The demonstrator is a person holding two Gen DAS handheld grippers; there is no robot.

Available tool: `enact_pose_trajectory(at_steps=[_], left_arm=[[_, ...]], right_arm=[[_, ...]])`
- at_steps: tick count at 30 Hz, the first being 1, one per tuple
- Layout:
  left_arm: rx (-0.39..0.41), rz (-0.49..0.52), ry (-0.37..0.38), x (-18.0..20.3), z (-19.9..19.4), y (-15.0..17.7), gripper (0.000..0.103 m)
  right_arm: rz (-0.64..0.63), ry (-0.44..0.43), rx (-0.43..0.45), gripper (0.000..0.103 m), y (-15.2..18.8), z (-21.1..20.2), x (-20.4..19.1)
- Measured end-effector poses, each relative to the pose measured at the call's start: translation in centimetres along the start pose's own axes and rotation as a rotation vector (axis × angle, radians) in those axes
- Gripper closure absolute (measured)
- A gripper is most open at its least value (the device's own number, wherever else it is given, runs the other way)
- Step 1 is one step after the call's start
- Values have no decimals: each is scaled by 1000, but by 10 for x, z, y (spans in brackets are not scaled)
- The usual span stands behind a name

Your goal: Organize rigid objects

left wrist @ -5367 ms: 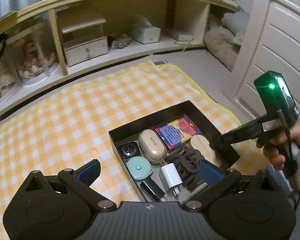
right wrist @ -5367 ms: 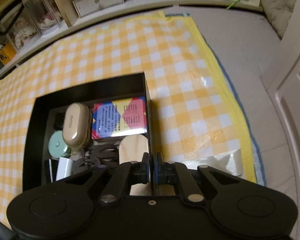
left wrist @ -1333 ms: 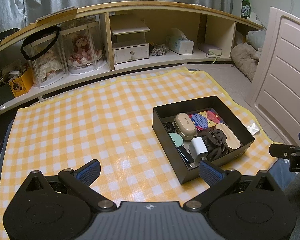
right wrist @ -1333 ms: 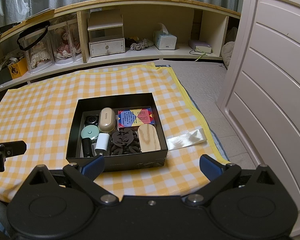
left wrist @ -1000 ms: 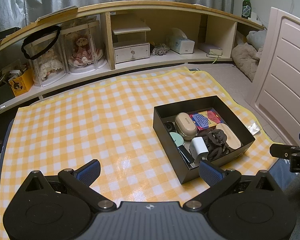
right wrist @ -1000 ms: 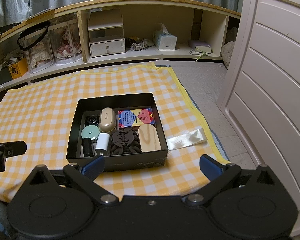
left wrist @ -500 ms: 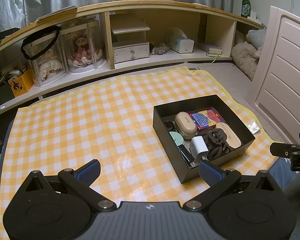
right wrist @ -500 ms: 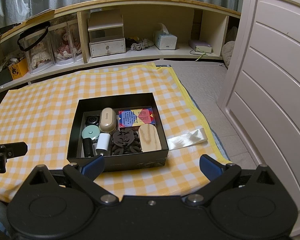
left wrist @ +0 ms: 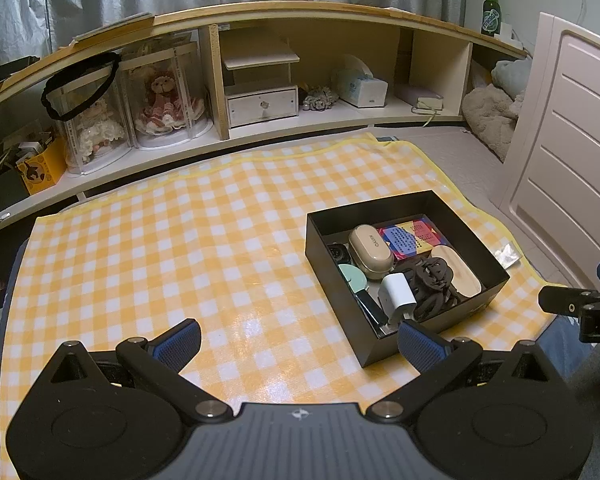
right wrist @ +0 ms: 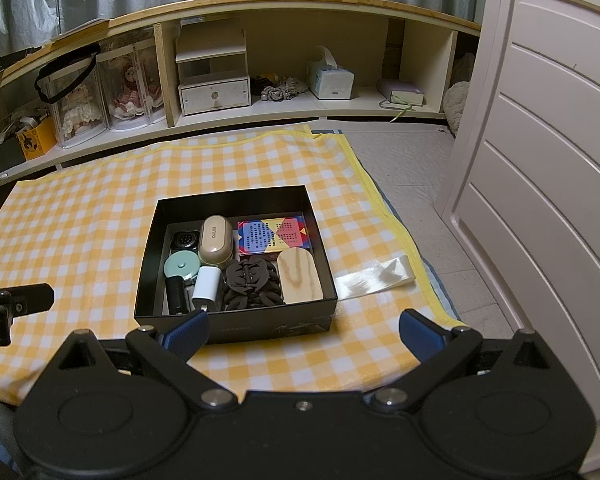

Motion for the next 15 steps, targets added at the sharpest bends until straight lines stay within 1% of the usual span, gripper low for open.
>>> enact_pose_trajectory(at_steps=[15], left_arm=[[-1,0,0,0,0,1,0]], right_arm=[[4,0,-2,1,0,-2,-2]])
Point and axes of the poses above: each gripper's, at about its wrist camera, not at the fingertips, and z roughly the way its jaws point, x to its right, y to its underside, the point moved 9 cm from there along z, roughly the way its jaws point, and after that the axes turned 5 degrees about y, right-handed, at the moved point
